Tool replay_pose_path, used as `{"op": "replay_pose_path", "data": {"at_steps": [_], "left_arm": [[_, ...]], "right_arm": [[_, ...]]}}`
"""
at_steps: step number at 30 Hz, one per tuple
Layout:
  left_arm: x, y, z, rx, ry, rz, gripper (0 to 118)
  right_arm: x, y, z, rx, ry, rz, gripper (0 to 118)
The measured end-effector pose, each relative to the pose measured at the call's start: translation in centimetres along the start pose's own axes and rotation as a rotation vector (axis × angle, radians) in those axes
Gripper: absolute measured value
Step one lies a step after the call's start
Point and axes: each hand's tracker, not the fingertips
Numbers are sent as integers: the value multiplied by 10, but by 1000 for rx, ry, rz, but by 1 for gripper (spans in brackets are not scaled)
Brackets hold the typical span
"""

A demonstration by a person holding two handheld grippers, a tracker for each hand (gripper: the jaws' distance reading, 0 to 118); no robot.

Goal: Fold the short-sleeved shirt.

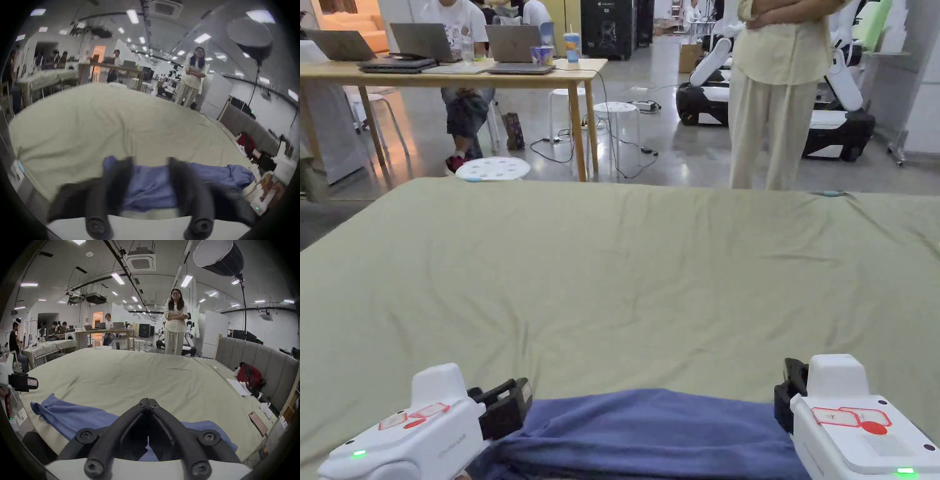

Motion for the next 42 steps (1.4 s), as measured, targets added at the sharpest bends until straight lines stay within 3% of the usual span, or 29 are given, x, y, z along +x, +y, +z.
{"op": "replay_pose_path", "data": {"at_steps": [1, 2, 4, 9, 12, 16, 17, 20, 21, 22, 23, 29, 35, 38, 42], "left_arm": [[-16, -2, 0, -11, 10, 45, 97], [-32, -6, 0, -25, 4, 108, 110], [-59, -13, -6, -76, -23, 226, 111], [-106, -49, -40, -190, -251, 685, 113], [-87, -54, -50, -106, -352, 738, 118], [-64, -51, -79, -201, -476, 926, 118], [-57, -48, -81, -198, -429, 880, 117], [-48, -41, -86, -202, -396, 845, 92], [-45, -43, -89, -216, -374, 857, 59], [-61, -48, -104, -259, -316, 865, 16], [-61, -50, -106, -266, -273, 846, 11], [-58, -24, -76, -152, -192, 600, 8], [-61, 22, -42, -77, 17, 288, 8], [-55, 28, -45, -84, 121, 25, 8], [7, 22, -41, -70, 170, -306, 8]], "right_arm": [[-2, -1, -1, -1, 1, -1, 0], [-4, -1, -2, -4, 3, -2, 0], [-9, -1, 0, -8, 4, -6, 0], [-14, -2, -6, -22, 6, 4, 0], [-16, 0, -7, -26, 6, 10, 0], [-17, 6, -7, -31, 0, 11, 0], [-17, 6, -7, -30, -2, 11, 0], [-17, 8, -7, -34, -4, 13, 0], [-17, 9, -8, -36, -6, 15, 0], [-16, 8, -9, -38, -5, 17, 0], [-16, 8, -12, -41, -4, 15, 0], [-17, 8, -12, -49, 0, 32, 0], [-14, 8, -14, -49, 8, 30, 0], [-13, 8, -13, -48, 13, 36, 0], [-7, 6, -14, -55, 16, 25, 0]]}}
